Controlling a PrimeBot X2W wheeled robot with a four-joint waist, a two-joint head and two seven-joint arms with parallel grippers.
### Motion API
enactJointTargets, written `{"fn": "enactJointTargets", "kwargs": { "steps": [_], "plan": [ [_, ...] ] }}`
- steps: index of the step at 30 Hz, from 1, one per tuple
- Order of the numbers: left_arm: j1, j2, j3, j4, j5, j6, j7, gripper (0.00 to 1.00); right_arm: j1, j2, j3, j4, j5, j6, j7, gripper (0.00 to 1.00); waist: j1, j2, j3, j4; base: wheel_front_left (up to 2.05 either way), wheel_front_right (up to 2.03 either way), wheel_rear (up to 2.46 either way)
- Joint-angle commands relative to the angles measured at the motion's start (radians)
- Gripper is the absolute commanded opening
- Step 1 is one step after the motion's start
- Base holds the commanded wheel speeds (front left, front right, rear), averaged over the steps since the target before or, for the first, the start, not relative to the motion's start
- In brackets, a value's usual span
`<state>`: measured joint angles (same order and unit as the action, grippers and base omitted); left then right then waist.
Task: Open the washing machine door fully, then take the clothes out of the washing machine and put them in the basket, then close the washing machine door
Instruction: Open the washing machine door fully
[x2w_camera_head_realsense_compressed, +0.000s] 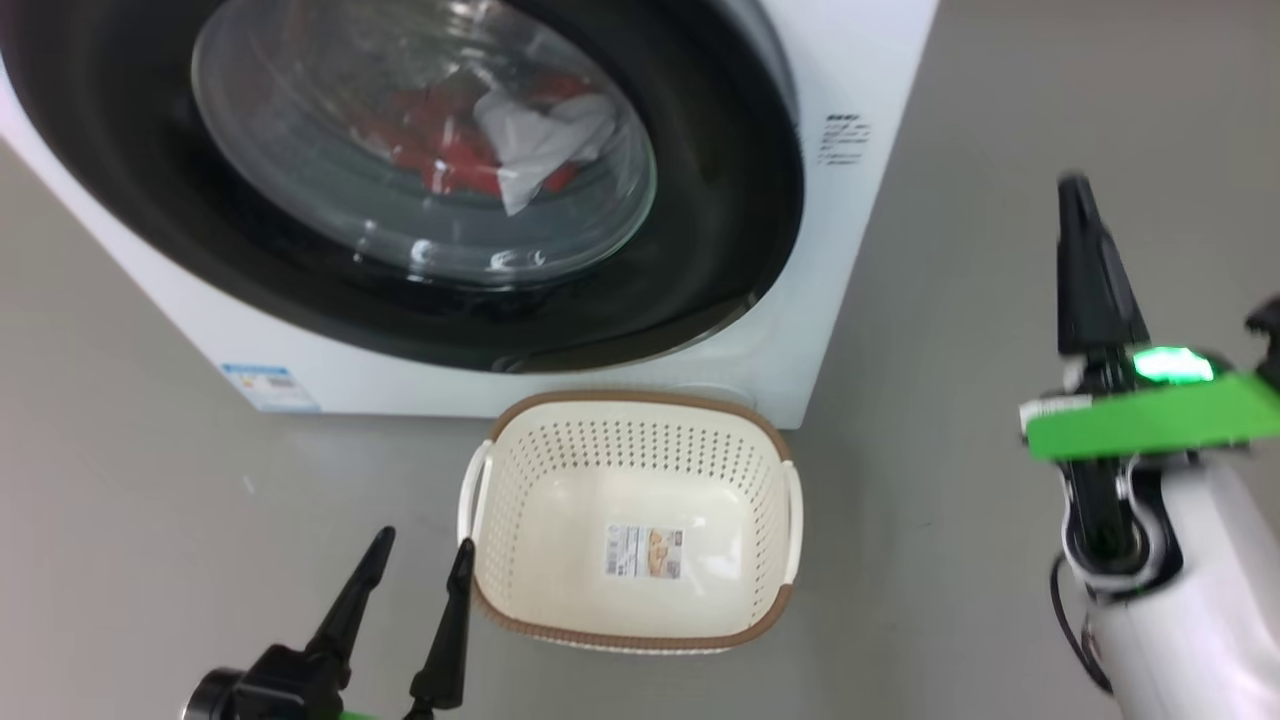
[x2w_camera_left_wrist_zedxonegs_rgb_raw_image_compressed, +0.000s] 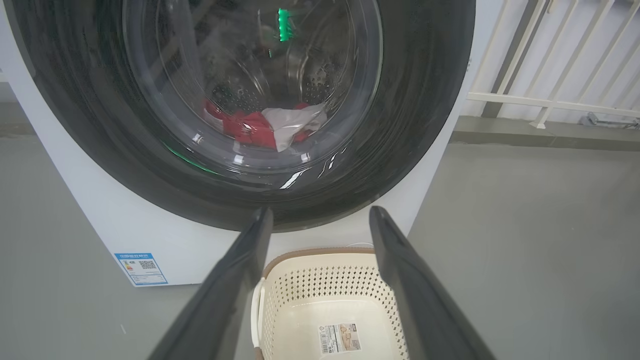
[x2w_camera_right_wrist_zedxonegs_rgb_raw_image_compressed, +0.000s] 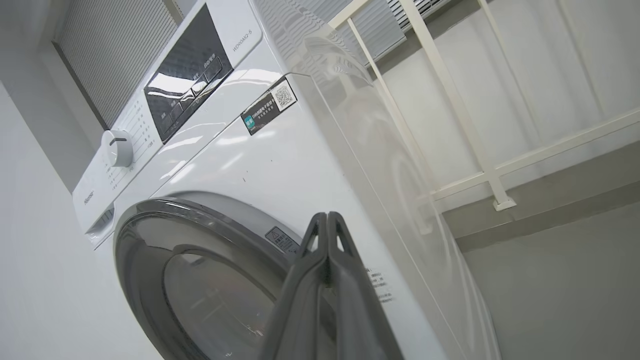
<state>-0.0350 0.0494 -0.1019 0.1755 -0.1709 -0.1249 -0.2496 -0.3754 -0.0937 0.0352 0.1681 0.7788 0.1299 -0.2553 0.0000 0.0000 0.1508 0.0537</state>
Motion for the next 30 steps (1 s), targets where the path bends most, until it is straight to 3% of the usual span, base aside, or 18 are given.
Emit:
{"fn": "enactJointTargets", "kwargs": {
  "steps": [1,12,23,30],
  "plan": [
    [-0.036,0.013,0.025,-0.025,-0.012,-0.006,-0.012,1.00,-0.057,-0.012,0.041,-0.017,0.036,0.001,-0.006,0.00,0.0000,0.0000,0.032,0.028,0.00,0.00,0.00],
    [-0.094,0.022,-0.008,-0.027,-0.036,-0.006,-0.012,1.00,-0.282,-0.130,0.205,0.068,0.321,0.001,0.058,0.00,0.0000,0.0000,0.126,0.074,0.00,0.00,0.00],
    [-0.149,0.023,-0.034,-0.015,-0.061,-0.006,-0.012,1.00,-0.439,-0.243,0.269,0.122,0.643,0.001,0.331,0.00,0.0000,0.0000,0.193,0.105,0.00,0.00,0.00],
    [-0.167,0.023,-0.044,-0.015,-0.070,-0.006,-0.012,1.00,-0.515,-0.260,0.285,0.161,0.784,0.001,0.520,0.00,0.0000,0.0000,0.227,0.110,0.00,0.00,0.00]
  ]
}}
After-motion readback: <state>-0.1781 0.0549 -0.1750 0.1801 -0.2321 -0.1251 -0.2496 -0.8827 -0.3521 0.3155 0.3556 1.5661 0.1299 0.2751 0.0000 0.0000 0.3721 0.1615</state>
